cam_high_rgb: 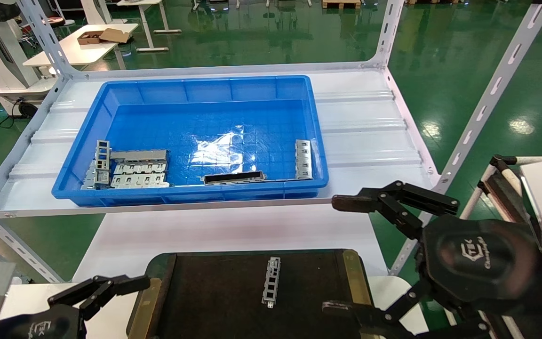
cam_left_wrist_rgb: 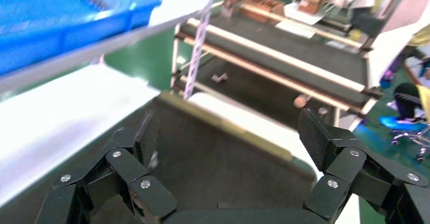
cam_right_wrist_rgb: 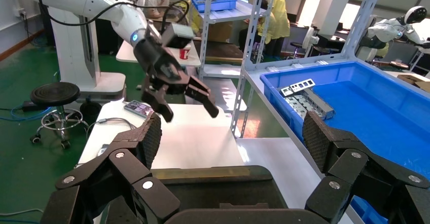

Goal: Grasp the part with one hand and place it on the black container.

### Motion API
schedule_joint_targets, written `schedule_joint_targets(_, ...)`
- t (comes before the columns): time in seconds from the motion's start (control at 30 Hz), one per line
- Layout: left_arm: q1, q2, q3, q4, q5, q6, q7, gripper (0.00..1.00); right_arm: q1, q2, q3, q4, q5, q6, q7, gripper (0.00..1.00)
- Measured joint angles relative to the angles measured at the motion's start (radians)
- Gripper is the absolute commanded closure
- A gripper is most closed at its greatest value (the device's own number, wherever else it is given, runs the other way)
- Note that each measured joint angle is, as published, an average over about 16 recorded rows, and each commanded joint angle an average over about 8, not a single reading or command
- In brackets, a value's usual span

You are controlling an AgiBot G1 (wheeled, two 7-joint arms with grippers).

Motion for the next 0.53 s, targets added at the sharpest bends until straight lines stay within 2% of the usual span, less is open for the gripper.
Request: schedule_joint_targets(0.53, -0.023, -0.023, -0.029, -0.107, -0.052, 0.033, -0.019, 0.0, 0.0, 0.0, 0.0, 0.0, 0.0, 0.0, 0.0, 0.0)
